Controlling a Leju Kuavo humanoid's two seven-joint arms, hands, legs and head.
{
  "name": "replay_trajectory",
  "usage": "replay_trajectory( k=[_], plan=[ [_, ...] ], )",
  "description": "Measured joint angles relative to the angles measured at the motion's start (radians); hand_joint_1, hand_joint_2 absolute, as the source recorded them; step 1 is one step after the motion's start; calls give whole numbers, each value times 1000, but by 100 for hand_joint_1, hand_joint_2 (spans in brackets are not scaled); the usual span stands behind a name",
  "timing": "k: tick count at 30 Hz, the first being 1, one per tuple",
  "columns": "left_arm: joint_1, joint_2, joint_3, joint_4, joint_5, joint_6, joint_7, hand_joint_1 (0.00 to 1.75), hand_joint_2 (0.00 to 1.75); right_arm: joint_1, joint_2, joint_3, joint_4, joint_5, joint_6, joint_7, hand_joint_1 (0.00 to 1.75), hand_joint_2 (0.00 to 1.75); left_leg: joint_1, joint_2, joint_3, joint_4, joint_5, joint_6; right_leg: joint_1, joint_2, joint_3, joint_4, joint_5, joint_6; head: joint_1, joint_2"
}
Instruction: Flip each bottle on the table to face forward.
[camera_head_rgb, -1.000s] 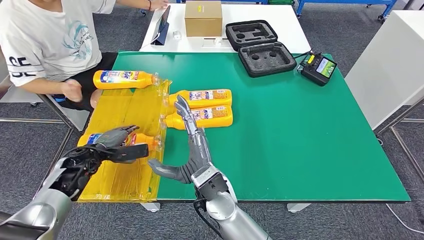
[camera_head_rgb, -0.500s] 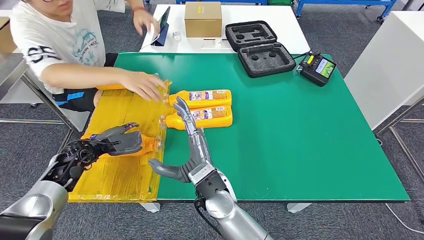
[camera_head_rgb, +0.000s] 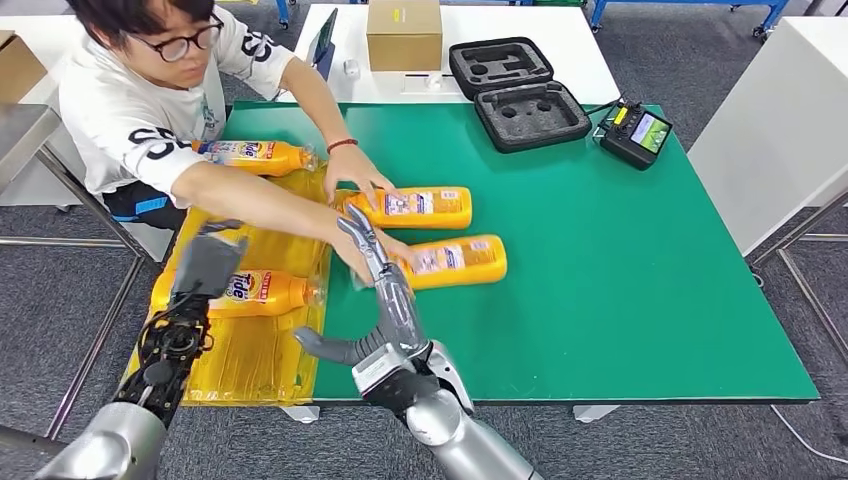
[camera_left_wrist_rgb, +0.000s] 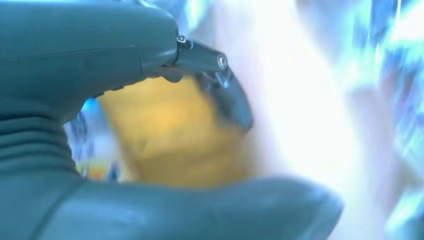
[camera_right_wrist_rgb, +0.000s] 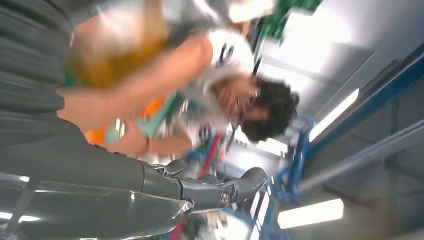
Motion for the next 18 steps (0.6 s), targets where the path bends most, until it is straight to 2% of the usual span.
replay_trajectory(
  k=[6,11,15,18],
  plan=[
    [91,-29,48,-173,137,80,-65,0,175,-12,-1,-2,31,75,-62,11,0,175,1,0,-4,0,0,0,1,0,-4,0,-1,0,0,0],
    [183,-48,60,-385,210,229,-112,0,175,-19,-12,-11,60,220,-129,79,0,175,1,2,-6,0,-1,-1,0,2,-7,0,-1,0,0,0],
    [251,-51,61,-574,191,332,-116,0,175,-24,-27,-17,81,382,-105,204,0,175,1,2,-7,0,-1,-1,0,2,-7,0,-1,0,0,0],
    [286,-54,61,-680,182,346,-116,0,175,-36,-43,-16,106,515,-20,347,0,175,1,1,-7,0,-1,-1,0,2,-7,0,-1,0,0,0]
  ],
)
